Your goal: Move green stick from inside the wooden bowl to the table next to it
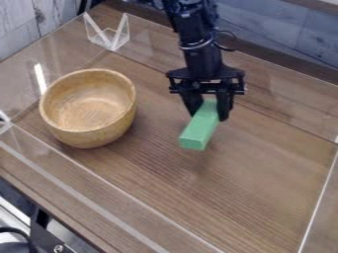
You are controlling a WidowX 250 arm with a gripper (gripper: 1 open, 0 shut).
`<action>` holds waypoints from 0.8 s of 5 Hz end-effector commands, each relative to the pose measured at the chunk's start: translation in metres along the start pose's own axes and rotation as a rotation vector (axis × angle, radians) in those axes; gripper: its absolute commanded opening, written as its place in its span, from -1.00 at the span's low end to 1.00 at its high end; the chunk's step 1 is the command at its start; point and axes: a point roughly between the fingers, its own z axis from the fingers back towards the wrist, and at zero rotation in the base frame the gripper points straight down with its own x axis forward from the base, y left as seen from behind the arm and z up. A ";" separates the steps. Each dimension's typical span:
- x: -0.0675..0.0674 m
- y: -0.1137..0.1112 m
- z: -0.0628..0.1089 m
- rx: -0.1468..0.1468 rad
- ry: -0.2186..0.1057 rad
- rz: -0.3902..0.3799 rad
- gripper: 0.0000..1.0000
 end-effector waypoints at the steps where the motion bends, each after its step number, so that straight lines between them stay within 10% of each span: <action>1: 0.017 0.008 0.010 0.009 -0.056 -0.017 -1.00; 4: 0.019 0.014 0.005 0.023 -0.074 0.027 -1.00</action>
